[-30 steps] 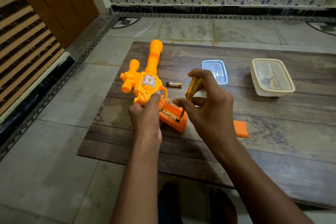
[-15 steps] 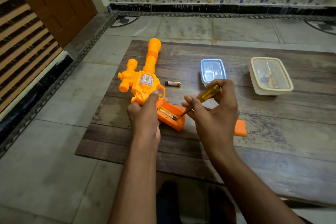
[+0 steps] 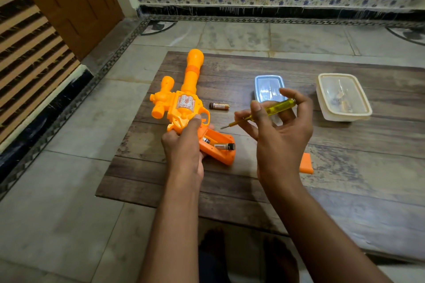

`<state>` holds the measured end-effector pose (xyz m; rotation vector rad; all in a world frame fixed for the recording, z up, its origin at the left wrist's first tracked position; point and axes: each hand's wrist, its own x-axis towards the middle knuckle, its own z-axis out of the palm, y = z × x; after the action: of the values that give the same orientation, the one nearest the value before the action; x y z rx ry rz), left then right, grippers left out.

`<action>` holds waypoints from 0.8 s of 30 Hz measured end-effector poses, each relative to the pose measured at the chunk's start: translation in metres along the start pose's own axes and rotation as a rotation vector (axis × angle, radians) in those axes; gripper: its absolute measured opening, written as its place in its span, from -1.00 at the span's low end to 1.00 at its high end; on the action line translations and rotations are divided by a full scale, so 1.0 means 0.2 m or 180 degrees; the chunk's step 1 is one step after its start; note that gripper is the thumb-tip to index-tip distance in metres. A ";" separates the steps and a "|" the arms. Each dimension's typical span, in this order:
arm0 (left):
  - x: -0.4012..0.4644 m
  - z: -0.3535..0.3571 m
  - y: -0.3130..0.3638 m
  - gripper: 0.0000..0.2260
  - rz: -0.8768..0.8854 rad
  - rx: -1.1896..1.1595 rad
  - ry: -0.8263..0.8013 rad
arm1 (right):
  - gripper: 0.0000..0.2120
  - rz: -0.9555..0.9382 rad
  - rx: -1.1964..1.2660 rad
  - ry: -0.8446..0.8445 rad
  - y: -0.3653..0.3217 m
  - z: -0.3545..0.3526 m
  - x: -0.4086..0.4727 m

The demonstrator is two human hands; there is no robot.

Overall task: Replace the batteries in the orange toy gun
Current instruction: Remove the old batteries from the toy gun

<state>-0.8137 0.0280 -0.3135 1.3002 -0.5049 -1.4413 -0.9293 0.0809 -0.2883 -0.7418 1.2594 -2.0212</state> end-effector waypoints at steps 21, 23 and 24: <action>0.02 -0.01 0.00 -0.87 0.0136 0.0039 0.0068 | -0.85 -0.1345 -0.3342 -0.2431 0.07 -0.12 0.10; 0.03 -0.01 0.00 -0.88 0.0156 0.0015 0.0087 | -0.88 -0.1448 -0.3208 -0.2193 0.05 -0.11 0.10; 0.03 -0.01 0.00 -0.89 0.0171 0.0009 0.0077 | -0.90 -0.1509 -0.3105 -0.1965 0.04 -0.11 0.11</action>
<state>-0.8109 0.0236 -0.3163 1.2954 -0.5224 -1.3794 -0.9576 0.0741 -0.3020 -2.0795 1.7316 -1.1666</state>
